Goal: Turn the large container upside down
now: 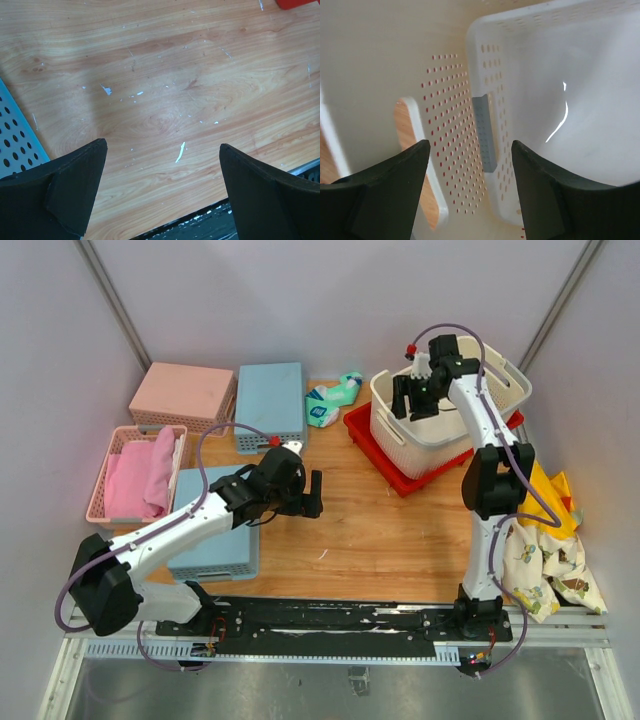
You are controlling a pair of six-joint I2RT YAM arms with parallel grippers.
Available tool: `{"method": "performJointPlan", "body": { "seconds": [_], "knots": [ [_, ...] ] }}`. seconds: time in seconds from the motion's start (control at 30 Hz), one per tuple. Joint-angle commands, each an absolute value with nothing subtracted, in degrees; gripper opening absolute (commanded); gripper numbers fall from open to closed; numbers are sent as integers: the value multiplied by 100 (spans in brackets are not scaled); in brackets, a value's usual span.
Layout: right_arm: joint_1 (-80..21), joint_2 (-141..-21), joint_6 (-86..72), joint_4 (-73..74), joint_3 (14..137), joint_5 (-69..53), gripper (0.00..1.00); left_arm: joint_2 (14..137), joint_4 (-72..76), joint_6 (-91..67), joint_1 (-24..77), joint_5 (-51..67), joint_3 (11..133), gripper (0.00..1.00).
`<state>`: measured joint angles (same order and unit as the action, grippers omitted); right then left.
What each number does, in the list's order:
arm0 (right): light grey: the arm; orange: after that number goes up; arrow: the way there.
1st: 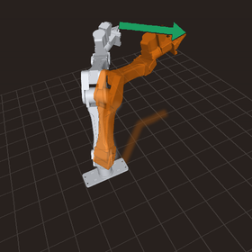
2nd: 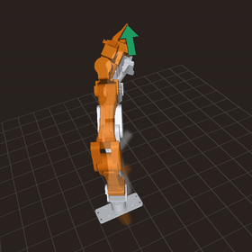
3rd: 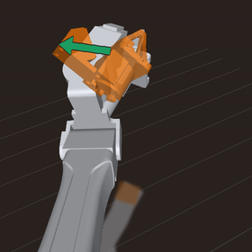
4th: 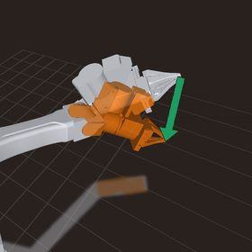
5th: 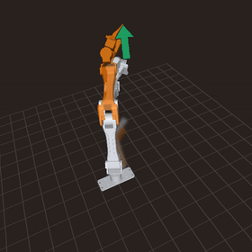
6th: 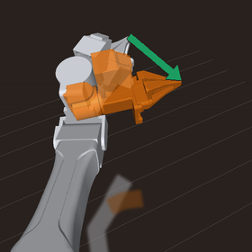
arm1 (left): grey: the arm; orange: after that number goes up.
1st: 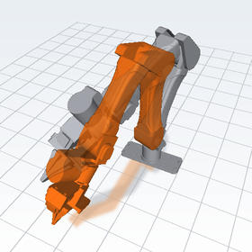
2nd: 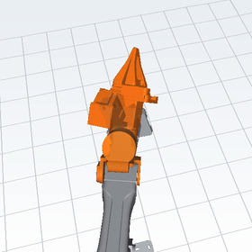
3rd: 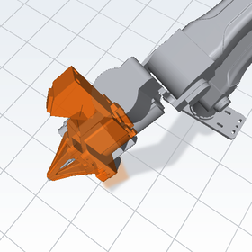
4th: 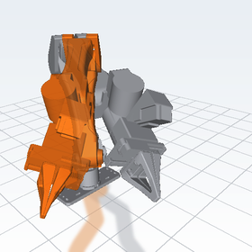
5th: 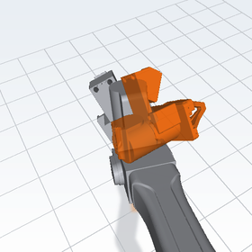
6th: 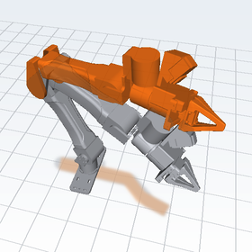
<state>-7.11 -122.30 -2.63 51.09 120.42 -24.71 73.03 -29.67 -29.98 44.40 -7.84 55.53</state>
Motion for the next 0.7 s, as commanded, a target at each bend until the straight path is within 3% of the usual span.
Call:
{"method": "performJointPlan", "body": {
  "seconds": [0.0, 0.37, 0.47, 0.67],
  "knots": [
    [-773, -12573, 541, 6088, 12305, -2461, 68, 7197, -2940, -3038, 4477, -937, 5672, 99],
    [-773, -13301, 1056, 6478, 12561, -2117, 65, 7330, -2938, -3052, 4474, -896, 5730, 99],
    [-773, -13544, 983, 6491, 12795, -1819, 54, 7321, -2944, -3059, 4474, -912, 5737, 99],
    [-773, -13186, 1002, 6244, 12606, -1668, 20, 7369, -2968, -3084, 4474, -910, 5763, 99]
  ]
}}
